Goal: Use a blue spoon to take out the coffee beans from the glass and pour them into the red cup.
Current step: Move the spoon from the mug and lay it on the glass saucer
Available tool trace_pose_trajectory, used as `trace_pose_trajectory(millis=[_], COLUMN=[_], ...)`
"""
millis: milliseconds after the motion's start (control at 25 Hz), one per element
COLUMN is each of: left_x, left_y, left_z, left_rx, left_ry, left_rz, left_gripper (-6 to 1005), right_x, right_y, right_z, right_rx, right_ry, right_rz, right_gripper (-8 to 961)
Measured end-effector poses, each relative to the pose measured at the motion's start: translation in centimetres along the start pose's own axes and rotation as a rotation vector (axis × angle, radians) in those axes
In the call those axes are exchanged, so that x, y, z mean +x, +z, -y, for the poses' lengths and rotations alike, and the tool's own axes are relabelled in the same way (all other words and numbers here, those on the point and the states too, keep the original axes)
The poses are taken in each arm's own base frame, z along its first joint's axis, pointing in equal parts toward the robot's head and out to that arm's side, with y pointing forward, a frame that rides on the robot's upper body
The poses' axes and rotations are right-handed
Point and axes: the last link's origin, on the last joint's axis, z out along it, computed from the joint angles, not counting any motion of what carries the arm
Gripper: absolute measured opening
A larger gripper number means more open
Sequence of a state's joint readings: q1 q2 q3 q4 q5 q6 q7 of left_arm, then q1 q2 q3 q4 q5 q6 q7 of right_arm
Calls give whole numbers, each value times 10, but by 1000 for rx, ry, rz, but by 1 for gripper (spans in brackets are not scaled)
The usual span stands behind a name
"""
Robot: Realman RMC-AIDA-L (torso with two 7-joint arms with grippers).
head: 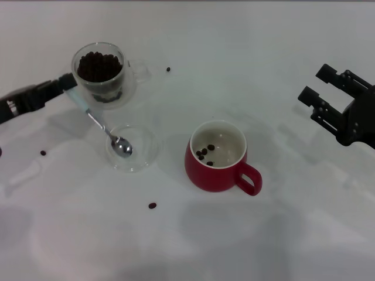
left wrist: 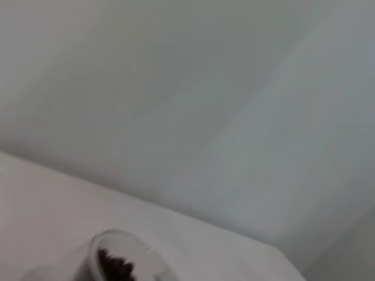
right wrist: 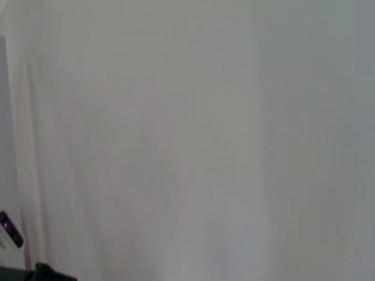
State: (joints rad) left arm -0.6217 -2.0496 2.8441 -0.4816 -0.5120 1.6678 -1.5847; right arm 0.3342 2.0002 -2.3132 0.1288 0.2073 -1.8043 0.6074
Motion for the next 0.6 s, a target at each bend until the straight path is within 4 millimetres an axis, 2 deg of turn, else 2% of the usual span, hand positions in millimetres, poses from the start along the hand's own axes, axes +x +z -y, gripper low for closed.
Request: trace_pose_trajectory(millis=[160,360,600], left_x=[-9,-10,-14], left_y=[-1,-2,9], left_z=[5,8,12], left_rx=[38,62,87], left_ry=[-22,-27,-49], left_rz=[-5,-28,-29], left_gripper=[125,124,123], right_x=[0,0,0], right_y=[-2,-2,-2], right_z=[-1,-2,-2], right_rx=[-1,-6,-7], right_ry=[8,18,20], right_rz=[3,1,0], right_gripper=[606,606,606])
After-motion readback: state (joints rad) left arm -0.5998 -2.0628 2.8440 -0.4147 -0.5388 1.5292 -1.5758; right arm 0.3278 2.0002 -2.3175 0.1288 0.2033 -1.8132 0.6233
